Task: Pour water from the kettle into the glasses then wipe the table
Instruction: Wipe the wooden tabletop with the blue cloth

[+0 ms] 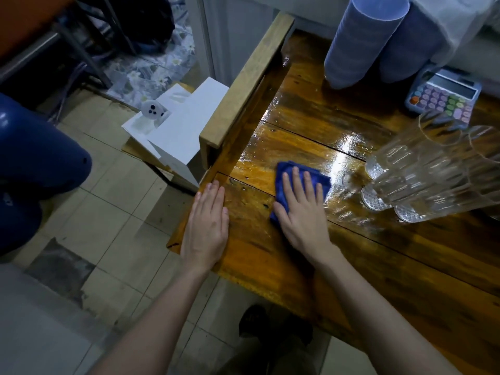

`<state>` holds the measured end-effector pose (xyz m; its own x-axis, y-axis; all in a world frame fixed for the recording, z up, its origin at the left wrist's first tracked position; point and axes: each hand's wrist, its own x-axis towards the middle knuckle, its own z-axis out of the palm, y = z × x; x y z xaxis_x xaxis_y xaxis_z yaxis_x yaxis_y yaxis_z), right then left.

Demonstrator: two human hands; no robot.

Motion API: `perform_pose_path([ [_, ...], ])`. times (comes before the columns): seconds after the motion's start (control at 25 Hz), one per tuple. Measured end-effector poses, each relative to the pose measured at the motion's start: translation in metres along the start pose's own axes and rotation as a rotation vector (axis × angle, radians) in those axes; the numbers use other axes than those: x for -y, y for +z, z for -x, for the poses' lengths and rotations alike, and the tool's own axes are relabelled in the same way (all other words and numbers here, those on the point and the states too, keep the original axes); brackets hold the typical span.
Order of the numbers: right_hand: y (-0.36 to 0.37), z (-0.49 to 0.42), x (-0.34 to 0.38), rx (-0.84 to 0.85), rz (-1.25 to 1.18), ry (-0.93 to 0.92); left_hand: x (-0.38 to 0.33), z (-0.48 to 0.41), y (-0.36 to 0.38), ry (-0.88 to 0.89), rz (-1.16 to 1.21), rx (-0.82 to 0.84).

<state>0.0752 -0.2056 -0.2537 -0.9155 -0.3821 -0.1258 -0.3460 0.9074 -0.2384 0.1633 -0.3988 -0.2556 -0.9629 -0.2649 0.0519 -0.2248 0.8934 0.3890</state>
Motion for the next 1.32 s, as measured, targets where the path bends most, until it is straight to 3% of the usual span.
perform_pose_path([
  [0.16,0.008,-0.010,0.055,0.053,0.014,-0.214,0.000,0.001,-0.001,-0.032,0.047,-0.025],
  [0.36,0.010,0.054,0.030,0.123,0.037,-0.355,0.000,0.000,0.000,-0.030,0.040,-0.024],
  [0.64,-0.012,0.099,-0.063,0.115,0.114,-0.146,0.000,0.000,0.000,-0.023,0.002,-0.006],
  [0.84,-0.016,0.033,-0.051,0.049,-0.014,0.079,0.000,-0.001,0.001,-0.023,0.003,-0.023],
  [0.96,-0.013,-0.038,-0.016,0.019,-0.023,0.095,0.000,-0.001,0.001,-0.022,-0.004,-0.031],
  [1.16,0.005,-0.077,0.059,0.054,0.045,-0.173,0.001,0.000,0.001,-0.016,-0.029,-0.009],
  [1.32,0.002,-0.043,0.050,0.134,0.061,-0.441,0.002,0.000,0.001,-0.008,-0.046,-0.005],
])
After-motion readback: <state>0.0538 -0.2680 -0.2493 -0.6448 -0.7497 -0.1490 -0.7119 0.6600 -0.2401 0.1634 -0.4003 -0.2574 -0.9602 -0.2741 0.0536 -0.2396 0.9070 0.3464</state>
